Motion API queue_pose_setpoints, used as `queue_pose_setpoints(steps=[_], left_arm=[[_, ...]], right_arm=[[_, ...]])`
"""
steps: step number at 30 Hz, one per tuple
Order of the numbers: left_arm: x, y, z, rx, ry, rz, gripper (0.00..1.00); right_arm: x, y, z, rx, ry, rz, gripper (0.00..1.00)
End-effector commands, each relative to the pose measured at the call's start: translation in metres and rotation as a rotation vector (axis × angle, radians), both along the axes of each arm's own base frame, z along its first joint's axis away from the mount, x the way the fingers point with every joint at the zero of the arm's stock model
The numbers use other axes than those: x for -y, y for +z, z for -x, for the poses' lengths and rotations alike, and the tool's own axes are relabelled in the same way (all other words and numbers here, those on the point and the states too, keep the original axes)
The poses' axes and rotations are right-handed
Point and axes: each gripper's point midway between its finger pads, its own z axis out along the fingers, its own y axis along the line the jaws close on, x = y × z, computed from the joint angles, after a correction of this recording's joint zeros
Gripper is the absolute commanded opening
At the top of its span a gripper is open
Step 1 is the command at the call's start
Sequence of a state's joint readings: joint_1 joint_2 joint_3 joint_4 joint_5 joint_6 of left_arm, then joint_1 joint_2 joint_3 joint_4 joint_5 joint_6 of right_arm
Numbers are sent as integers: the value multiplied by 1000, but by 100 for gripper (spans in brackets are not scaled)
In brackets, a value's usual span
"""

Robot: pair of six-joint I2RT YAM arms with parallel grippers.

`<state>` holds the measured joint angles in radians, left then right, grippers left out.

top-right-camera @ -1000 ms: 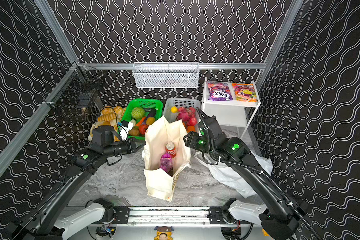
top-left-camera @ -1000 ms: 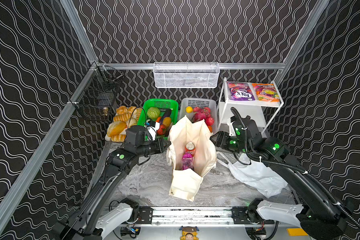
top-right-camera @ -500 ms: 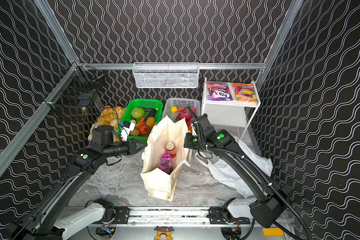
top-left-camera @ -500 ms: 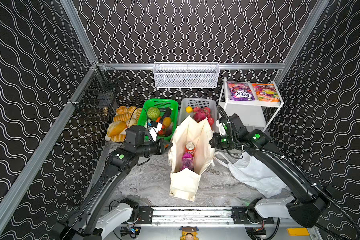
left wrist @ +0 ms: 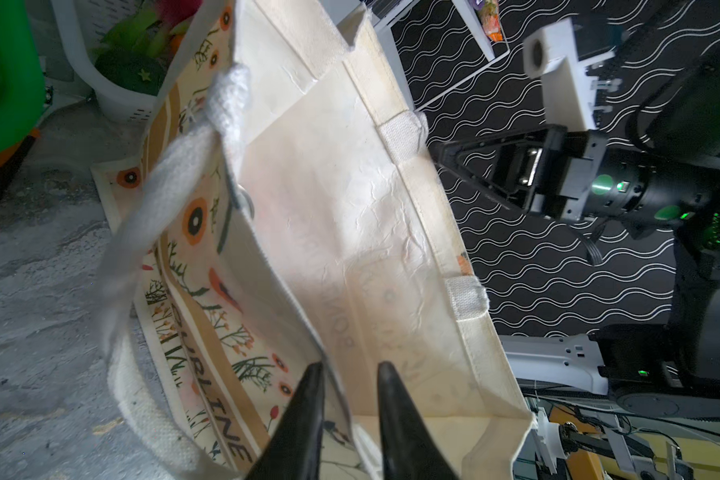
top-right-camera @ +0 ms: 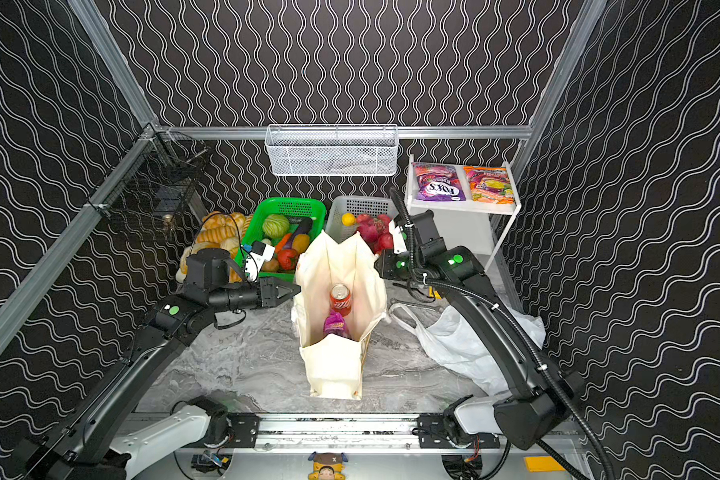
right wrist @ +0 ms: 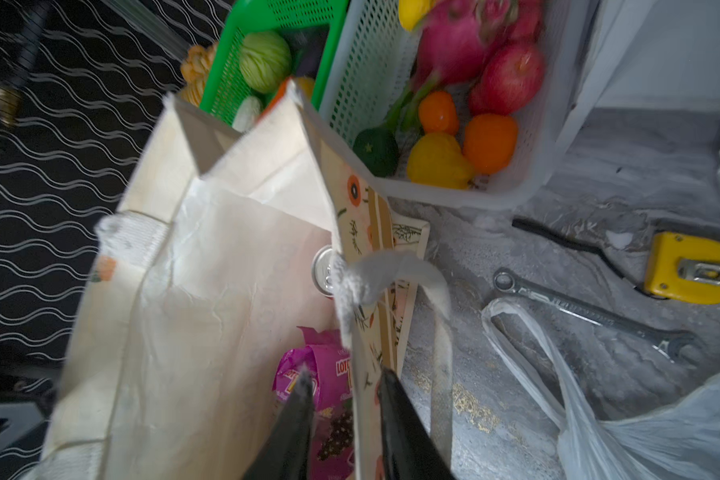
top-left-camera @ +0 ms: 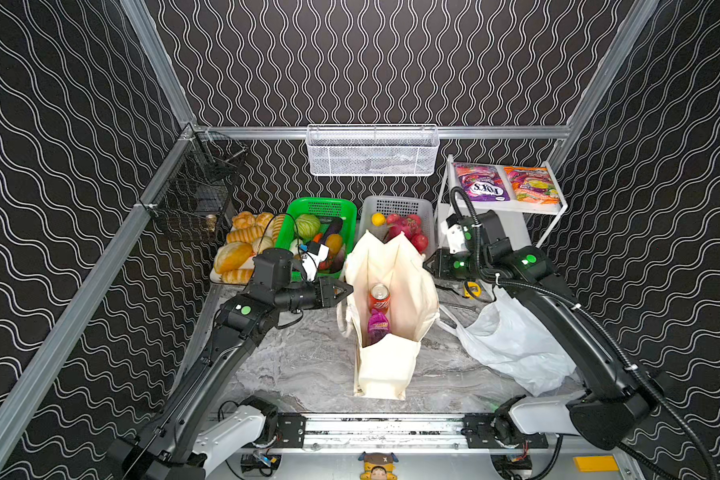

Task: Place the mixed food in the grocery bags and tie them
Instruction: 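Reach the right gripper to the Fox's berries candy bag on the shelf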

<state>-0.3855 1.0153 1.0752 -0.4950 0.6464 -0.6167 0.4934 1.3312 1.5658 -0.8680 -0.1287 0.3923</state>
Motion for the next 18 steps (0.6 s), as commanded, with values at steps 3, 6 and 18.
queue_pose_setpoints(steps=[3, 6, 18], left_arm=[[-16, 4, -6, 102, 38, -135, 41], [-29, -2, -7, 115, 65, -246, 48], [-41, 11, -15, 186, 165, -239, 64]], right_arm=[[43, 71, -15, 249, -107, 9, 30], [78, 96, -30, 314, -219, 23, 30], [172, 122, -109, 320, -394, -119, 36]])
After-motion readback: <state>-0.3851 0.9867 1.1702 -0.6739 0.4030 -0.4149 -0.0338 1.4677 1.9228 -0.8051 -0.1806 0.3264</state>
